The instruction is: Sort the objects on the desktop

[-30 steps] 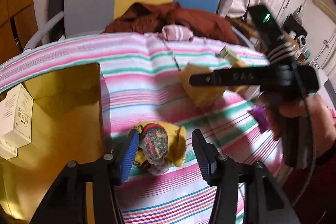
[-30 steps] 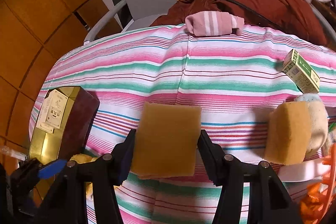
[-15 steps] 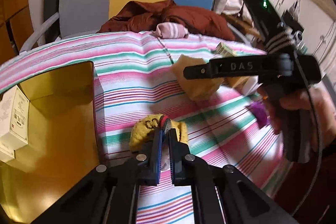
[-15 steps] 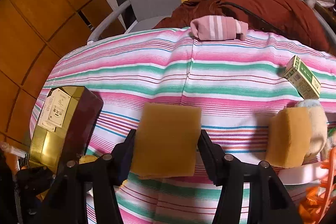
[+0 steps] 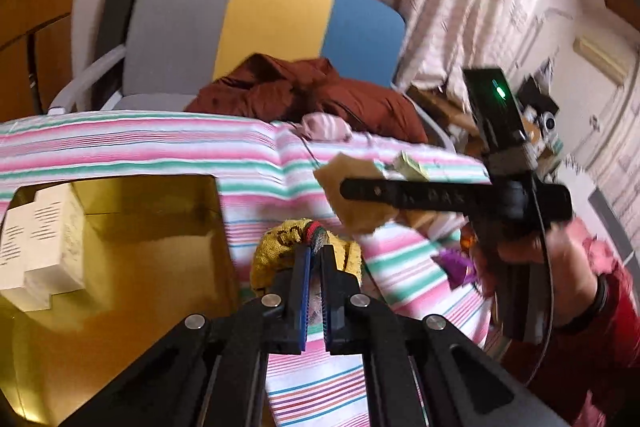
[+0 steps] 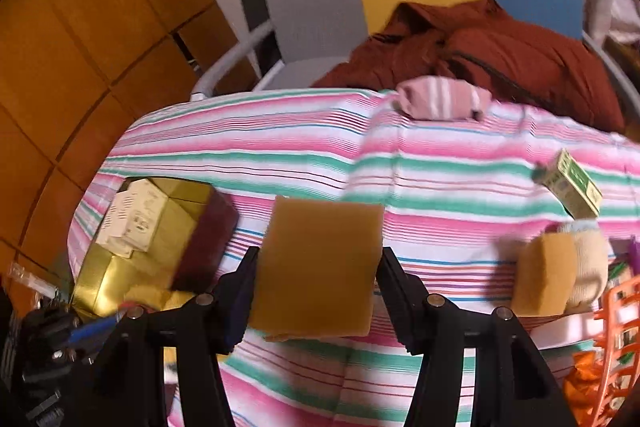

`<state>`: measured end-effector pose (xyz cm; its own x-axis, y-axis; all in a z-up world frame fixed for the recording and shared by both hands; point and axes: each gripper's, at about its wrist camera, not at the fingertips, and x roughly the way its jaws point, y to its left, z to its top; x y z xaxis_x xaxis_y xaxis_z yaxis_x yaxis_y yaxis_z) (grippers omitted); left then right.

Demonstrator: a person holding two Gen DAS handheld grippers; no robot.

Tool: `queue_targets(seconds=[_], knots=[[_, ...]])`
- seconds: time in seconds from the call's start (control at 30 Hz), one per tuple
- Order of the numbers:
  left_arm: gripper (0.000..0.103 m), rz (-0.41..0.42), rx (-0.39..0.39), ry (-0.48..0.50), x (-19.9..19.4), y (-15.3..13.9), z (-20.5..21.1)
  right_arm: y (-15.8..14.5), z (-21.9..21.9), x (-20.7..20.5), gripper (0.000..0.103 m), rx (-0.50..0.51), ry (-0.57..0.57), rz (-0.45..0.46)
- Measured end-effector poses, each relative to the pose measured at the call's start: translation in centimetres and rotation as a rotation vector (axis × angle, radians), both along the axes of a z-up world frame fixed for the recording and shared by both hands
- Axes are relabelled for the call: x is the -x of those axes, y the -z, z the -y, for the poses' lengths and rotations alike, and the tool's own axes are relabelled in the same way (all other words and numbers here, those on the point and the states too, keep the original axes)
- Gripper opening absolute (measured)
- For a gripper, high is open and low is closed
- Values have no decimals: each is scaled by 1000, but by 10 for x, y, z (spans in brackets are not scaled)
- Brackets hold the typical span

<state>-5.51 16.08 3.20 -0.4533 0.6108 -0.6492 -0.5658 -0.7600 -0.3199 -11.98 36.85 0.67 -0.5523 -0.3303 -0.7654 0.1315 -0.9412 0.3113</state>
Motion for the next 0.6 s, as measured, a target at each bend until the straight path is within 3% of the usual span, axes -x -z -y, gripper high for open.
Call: queue_targets(seconds=[0.17, 0.33, 0.6], knots=[[3, 8, -1, -119, 21, 0, 43, -15, 49, 7, 58, 71, -78, -7], [4, 50, 22, -221, 53, 16, 83, -23, 108, 16, 58, 70, -157, -14], [4, 51, 53, -275, 84, 31, 115, 1, 152, 39, 58, 62, -155, 60]])
